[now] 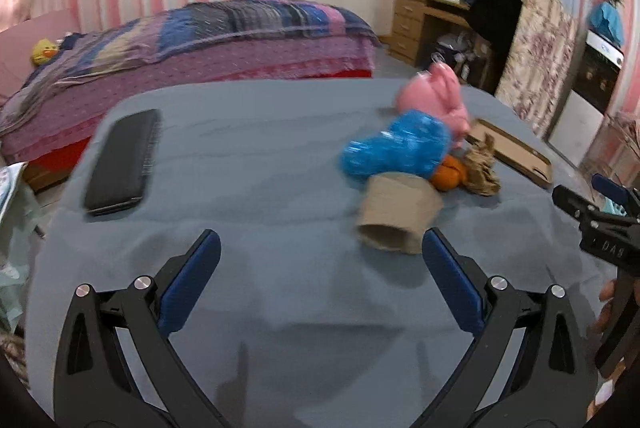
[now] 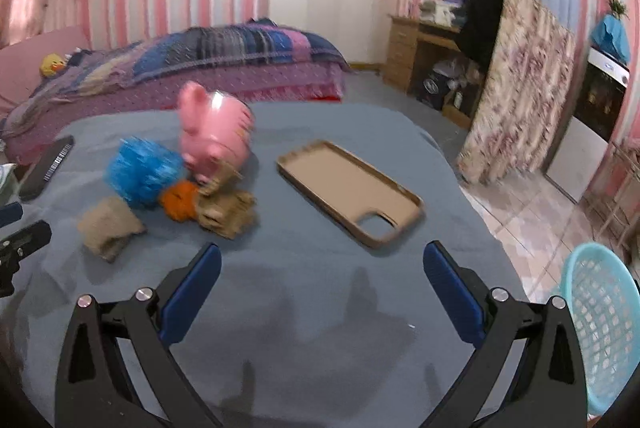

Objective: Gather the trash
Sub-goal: 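Move the left gripper back to the table and grasp the second cardboard tube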

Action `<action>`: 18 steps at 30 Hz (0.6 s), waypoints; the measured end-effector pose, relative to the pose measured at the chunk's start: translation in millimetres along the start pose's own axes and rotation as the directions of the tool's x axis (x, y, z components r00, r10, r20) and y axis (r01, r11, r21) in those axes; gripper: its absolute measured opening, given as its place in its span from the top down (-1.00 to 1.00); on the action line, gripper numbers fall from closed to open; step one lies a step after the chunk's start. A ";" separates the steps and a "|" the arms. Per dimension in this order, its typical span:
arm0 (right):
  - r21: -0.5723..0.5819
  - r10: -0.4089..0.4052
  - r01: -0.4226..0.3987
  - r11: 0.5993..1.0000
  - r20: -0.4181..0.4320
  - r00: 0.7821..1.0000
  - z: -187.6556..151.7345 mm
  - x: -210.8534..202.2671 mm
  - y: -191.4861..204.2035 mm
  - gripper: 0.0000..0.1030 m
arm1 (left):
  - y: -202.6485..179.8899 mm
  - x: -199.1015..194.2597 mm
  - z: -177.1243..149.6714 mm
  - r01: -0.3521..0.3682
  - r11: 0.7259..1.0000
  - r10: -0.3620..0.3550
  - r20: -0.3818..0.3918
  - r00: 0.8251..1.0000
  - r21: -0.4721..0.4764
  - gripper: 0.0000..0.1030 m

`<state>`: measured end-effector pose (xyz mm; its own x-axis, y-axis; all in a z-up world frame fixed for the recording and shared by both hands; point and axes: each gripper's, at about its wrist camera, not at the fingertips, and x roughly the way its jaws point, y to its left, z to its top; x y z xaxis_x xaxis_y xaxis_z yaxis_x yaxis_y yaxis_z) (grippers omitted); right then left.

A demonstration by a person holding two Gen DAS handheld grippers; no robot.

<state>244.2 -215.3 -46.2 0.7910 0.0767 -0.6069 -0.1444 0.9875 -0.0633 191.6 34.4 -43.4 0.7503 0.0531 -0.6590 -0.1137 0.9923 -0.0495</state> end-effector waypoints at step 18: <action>0.106 -0.013 0.019 0.994 -0.064 0.998 -6.4 18.6 -34.5 -0.92 | -55.8 53.9 11.9 0.084 0.987 -0.068 -0.115 0.991 0.140 -0.04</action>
<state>260.0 -248.9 -60.3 0.7533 0.0554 -0.6553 -0.0655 0.9978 0.0090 246.2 -16.7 -67.2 0.6767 -0.0280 -0.7358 0.0420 0.9991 0.0007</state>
